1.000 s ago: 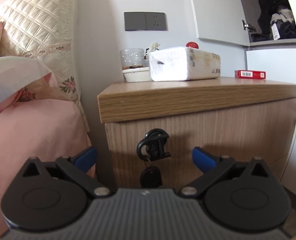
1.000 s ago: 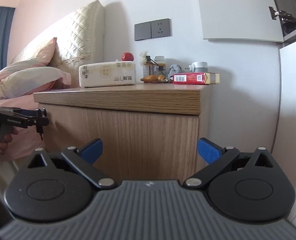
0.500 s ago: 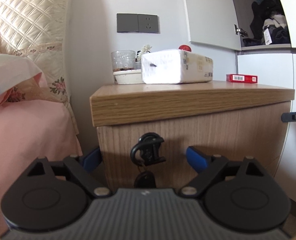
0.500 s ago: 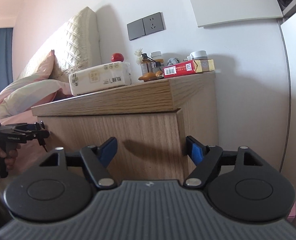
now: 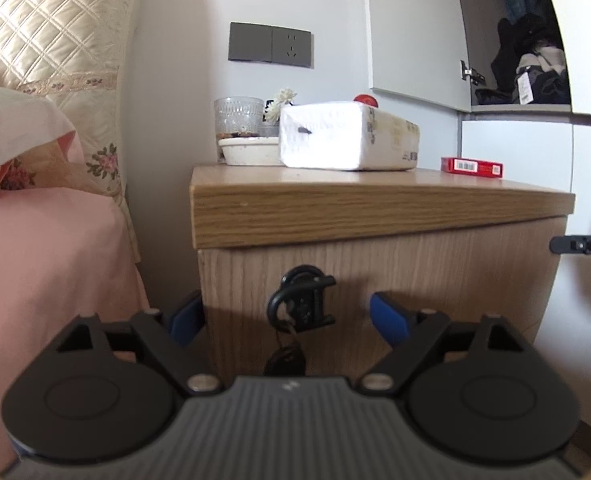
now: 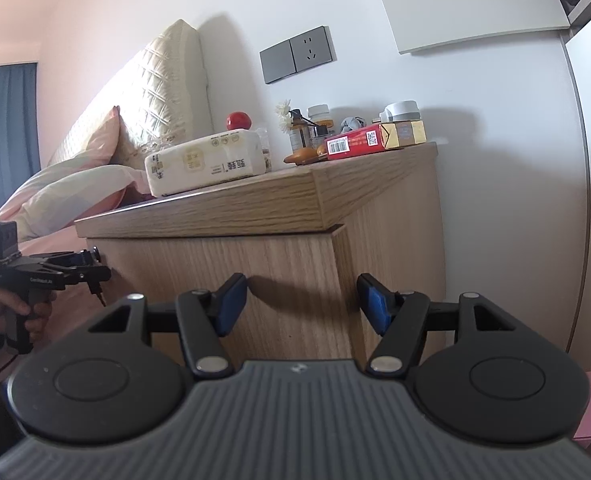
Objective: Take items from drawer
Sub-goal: 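Close the left gripper on the black ring pull, then pull the drawer open with the left gripper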
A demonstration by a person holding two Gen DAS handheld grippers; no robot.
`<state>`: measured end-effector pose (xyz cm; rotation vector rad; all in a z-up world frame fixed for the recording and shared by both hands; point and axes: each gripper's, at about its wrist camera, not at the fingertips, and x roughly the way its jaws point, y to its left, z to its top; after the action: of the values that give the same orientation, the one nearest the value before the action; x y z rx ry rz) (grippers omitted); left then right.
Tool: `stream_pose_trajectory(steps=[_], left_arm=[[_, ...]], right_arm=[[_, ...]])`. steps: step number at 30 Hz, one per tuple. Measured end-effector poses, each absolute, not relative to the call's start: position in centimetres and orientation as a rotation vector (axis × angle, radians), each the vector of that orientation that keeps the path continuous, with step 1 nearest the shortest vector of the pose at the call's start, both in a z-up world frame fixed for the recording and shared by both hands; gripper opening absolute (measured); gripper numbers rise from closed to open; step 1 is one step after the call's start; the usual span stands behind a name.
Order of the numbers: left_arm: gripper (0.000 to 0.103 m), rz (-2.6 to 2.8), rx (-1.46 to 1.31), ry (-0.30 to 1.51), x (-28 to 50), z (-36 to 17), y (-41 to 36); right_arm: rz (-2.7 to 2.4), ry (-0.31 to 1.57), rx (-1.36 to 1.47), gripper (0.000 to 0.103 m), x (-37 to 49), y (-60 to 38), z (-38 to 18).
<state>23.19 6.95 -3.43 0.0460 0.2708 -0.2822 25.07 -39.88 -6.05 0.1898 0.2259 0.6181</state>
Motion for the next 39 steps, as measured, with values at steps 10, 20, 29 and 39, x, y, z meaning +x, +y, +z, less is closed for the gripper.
stream_pose_trajectory(steps=[10, 20, 29, 39], left_arm=[[0.080, -0.275, 0.035, 0.269, 22.8, -3.2, 7.4], [0.074, -0.281, 0.029, 0.261, 21.7, -3.2, 7.9], [0.073, -0.271, 0.022, 0.255, 19.8, -3.2, 7.8], [0.074, -0.247, 0.017, 0.257, 17.3, -3.0, 7.4]], right_arm=[[0.706, 0.244, 0.198, 0.065, 25.5, -41.1, -5.9], [0.788, 0.270, 0.213, 0.066, 25.7, -42.3, -5.7], [0.815, 0.279, 0.200, 0.066, 24.6, -42.4, -5.4], [0.822, 0.285, 0.195, 0.065, 22.4, -42.4, -5.2]])
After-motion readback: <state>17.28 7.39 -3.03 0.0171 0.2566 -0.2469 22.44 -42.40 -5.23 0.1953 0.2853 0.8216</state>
